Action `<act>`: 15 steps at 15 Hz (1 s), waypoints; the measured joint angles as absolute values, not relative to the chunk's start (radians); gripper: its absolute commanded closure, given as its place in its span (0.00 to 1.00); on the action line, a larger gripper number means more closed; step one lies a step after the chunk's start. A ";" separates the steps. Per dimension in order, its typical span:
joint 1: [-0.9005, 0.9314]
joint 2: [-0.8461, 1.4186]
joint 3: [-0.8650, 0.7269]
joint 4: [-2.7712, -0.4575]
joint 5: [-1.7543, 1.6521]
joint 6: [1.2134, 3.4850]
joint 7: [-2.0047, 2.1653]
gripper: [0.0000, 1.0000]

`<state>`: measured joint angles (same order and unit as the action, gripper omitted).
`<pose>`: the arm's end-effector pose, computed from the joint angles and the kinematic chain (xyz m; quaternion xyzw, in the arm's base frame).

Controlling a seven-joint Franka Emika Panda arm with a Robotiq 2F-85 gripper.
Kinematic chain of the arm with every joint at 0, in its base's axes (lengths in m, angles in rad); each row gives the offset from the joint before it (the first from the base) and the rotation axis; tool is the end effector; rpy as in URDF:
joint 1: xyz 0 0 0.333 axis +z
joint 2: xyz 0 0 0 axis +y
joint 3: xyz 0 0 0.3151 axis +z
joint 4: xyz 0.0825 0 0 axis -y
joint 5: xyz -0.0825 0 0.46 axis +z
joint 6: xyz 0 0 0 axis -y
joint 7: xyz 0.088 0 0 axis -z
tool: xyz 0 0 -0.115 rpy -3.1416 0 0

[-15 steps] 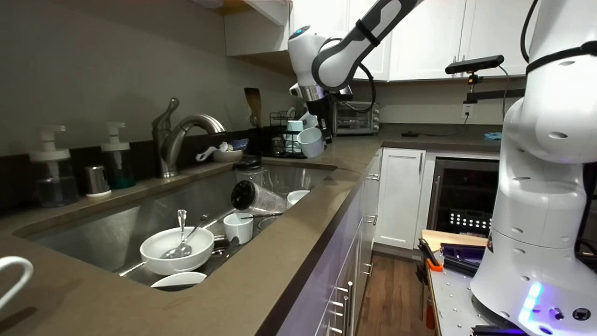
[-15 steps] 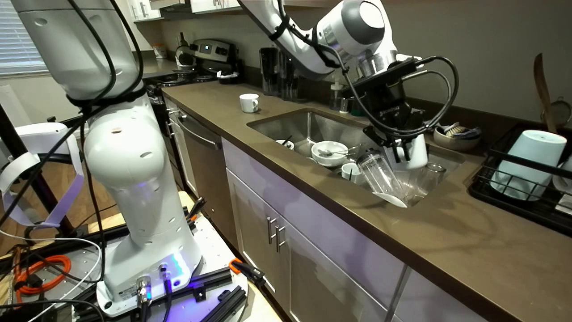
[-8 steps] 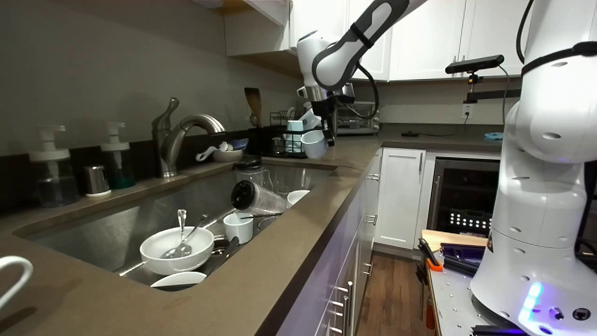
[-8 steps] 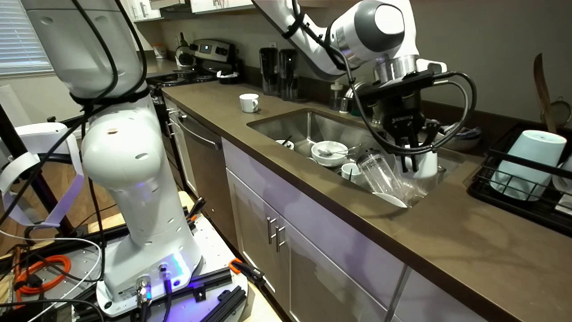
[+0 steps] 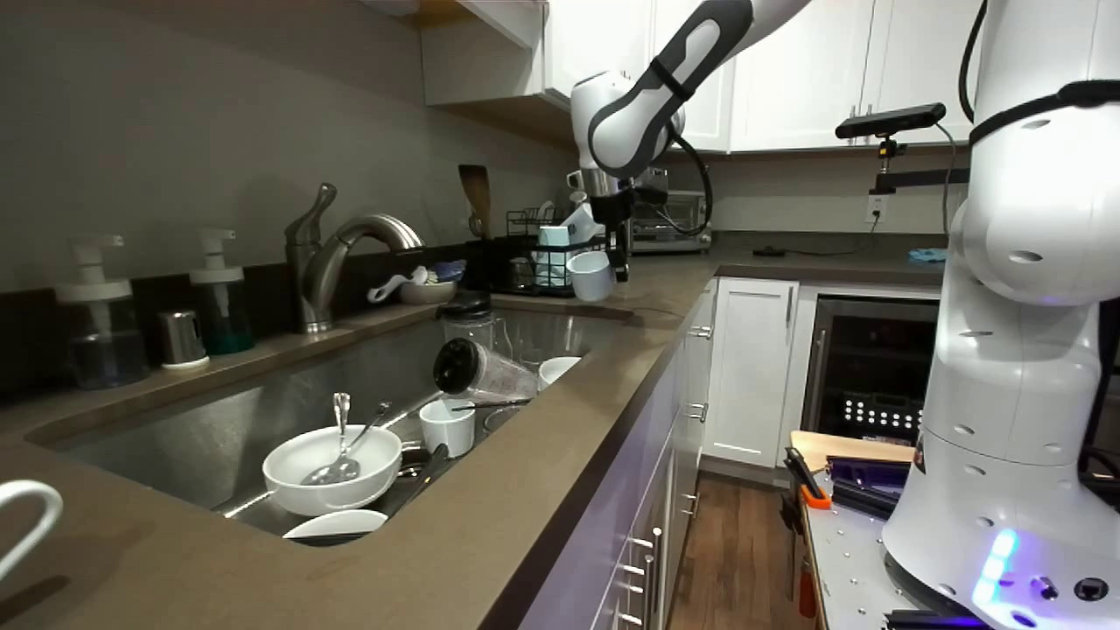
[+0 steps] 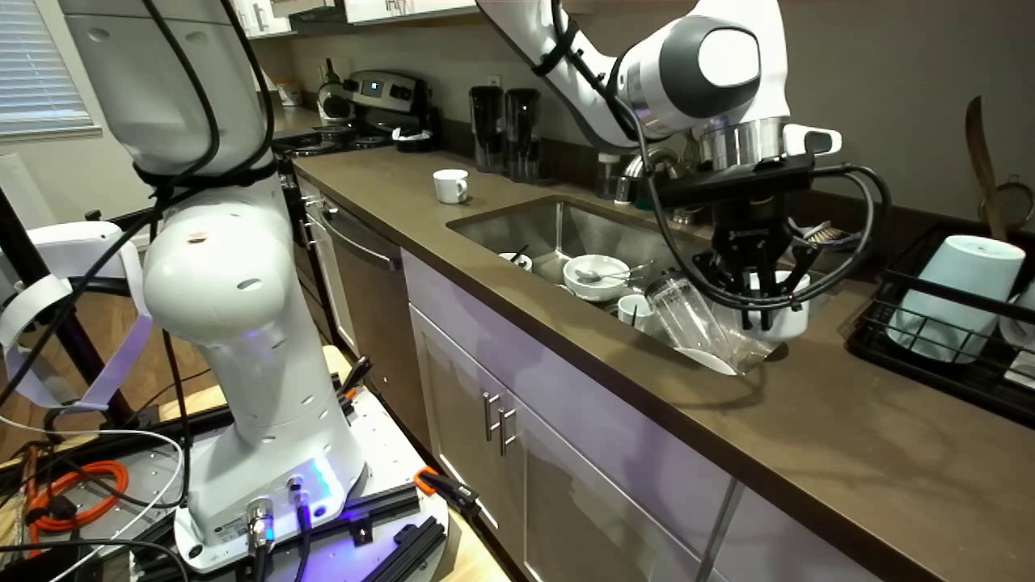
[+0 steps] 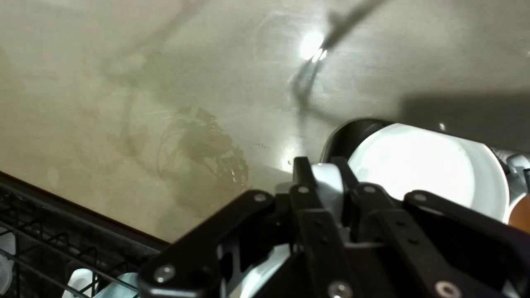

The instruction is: Empty the mug into the sink

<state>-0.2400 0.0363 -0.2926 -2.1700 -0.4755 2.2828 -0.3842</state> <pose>0.5200 -0.3221 0.3340 0.9784 0.0748 -0.0504 0.1862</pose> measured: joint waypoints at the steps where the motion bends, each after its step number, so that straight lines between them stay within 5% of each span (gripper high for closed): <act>1: -0.240 0.036 -0.292 -2.169 -0.475 2.283 -0.384 0.84; 5: -0.240 0.037 -0.292 -2.166 -0.475 2.283 -0.384 0.84; 6: -0.240 0.037 -0.292 -2.166 -0.475 2.283 -0.384 0.96; 15: -0.257 0.065 -0.300 -2.158 -0.441 2.281 -0.384 0.96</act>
<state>-0.2574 0.0652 -0.3004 -2.1578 -0.4414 2.2810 -0.3842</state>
